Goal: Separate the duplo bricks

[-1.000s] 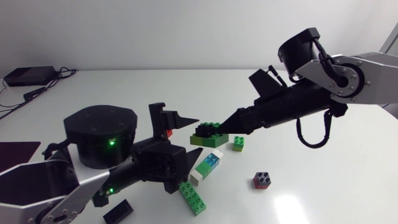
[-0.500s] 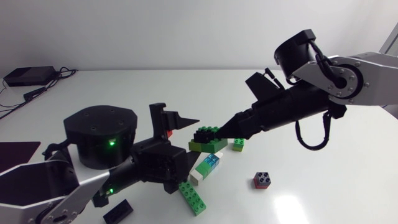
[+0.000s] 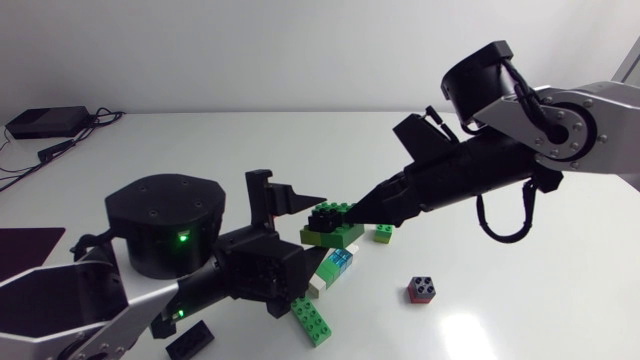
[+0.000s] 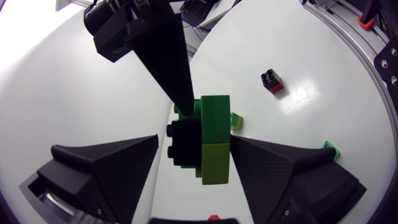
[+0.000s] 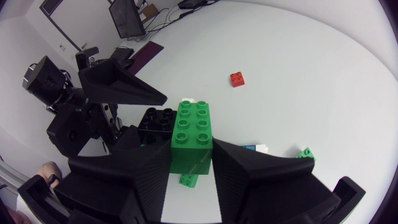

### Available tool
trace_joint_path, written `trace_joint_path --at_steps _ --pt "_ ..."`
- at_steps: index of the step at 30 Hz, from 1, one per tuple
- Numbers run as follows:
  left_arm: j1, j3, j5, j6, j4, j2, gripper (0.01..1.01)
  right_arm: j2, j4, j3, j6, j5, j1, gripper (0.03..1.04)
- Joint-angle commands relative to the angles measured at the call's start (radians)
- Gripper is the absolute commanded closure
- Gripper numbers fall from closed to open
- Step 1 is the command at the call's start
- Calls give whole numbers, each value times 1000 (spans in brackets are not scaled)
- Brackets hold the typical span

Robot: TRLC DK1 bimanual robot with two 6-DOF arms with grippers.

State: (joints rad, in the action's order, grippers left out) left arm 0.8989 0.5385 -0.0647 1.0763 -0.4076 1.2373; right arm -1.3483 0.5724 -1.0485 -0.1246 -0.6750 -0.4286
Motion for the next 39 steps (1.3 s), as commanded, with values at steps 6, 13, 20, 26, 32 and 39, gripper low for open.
trace_joint_path --at_steps 6,13,20,26,32,39 --pt "29 -25 -7 -21 -13 19 554 32 -26 45 -12 17 -9 852" --pt "40 -31 -7 -22 -13 17 725 46 -51 70 -12 29 -18 852" --pt "37 -34 -7 -15 -13 13 743 86 -57 82 -12 34 -25 470" --pt "31 -48 -12 28 -14 -6 743 163 -28 67 -21 43 -7 72" --pt "58 -107 -52 120 -85 -7 743 178 4 59 -58 45 42 74" --pt "101 -147 -109 215 -188 -1 743 130 -28 102 -64 109 -6 133"
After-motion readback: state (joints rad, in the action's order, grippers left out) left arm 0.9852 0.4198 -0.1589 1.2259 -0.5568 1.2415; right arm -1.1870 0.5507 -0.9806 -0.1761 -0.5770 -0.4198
